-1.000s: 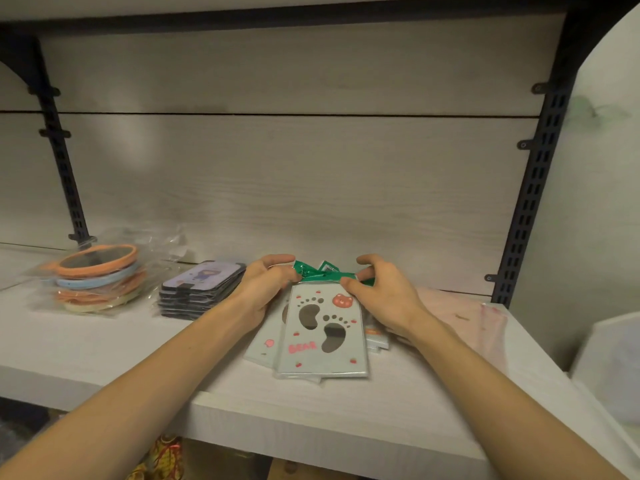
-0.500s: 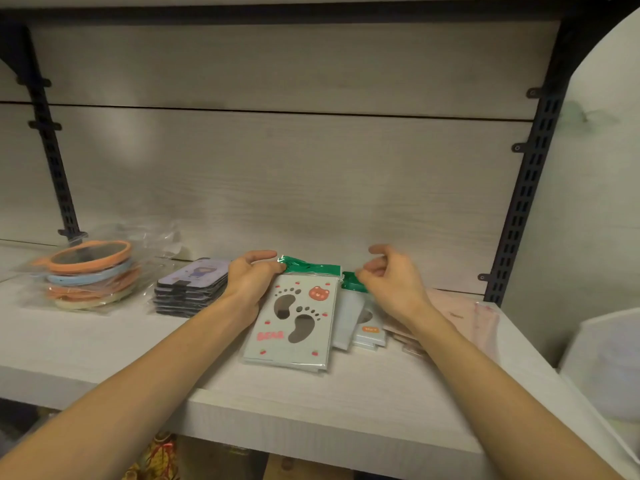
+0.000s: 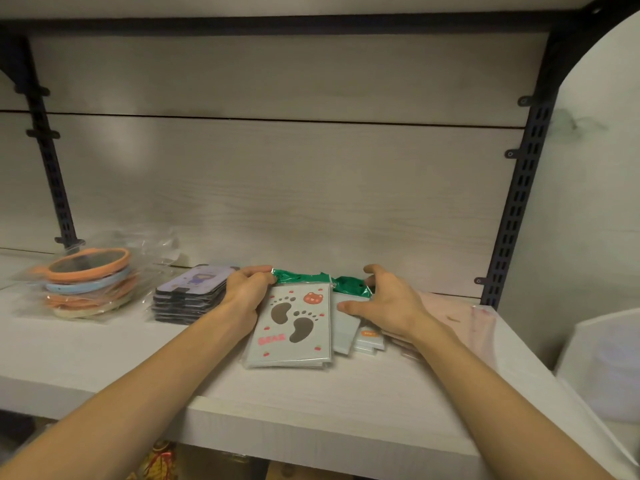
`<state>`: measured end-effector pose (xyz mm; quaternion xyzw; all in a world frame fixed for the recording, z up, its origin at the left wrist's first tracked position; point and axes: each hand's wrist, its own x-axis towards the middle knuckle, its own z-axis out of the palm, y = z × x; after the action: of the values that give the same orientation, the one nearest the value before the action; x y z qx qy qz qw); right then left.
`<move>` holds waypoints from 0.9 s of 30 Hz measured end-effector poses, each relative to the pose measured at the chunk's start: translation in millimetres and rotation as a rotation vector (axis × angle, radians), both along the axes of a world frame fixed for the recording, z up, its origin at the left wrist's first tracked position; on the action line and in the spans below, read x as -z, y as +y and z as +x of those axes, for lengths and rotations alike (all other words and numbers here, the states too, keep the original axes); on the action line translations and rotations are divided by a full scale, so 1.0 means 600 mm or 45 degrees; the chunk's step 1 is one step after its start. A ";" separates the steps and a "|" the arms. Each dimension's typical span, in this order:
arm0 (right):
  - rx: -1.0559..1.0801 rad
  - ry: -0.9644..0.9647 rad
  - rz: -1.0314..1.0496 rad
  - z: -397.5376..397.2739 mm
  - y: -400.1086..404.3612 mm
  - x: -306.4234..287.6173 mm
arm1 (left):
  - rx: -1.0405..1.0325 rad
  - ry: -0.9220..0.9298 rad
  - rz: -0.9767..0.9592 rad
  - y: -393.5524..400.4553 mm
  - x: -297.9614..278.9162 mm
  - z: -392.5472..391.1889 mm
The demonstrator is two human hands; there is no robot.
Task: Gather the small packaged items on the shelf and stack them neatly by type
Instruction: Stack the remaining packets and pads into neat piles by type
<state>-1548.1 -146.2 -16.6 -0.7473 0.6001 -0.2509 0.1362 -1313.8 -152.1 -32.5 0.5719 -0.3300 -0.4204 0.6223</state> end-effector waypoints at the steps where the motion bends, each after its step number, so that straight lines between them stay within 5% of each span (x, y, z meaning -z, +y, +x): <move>1: -0.025 -0.052 0.019 -0.002 -0.004 0.001 | -0.001 0.002 0.001 0.000 0.000 0.001; 13: 0.064 -0.180 -0.175 -0.016 -0.035 0.012 | 0.001 0.031 0.014 -0.004 0.000 0.004; 20: 0.022 -0.523 -0.382 -0.017 -0.022 -0.004 | 0.015 0.063 -0.015 -0.003 -0.003 0.007; 25: 0.021 -1.114 -0.437 -0.008 0.003 -0.046 | -0.019 0.161 -0.088 0.009 -0.019 0.008; 27: -0.021 -1.173 -0.474 -0.004 0.017 -0.065 | -0.056 0.186 -0.132 0.011 -0.024 0.009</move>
<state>-1550.5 -135.8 22.2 -0.5752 0.4167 -0.6568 0.2533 -1308.2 -145.7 -18.0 0.5138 -0.2923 -0.4295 0.6827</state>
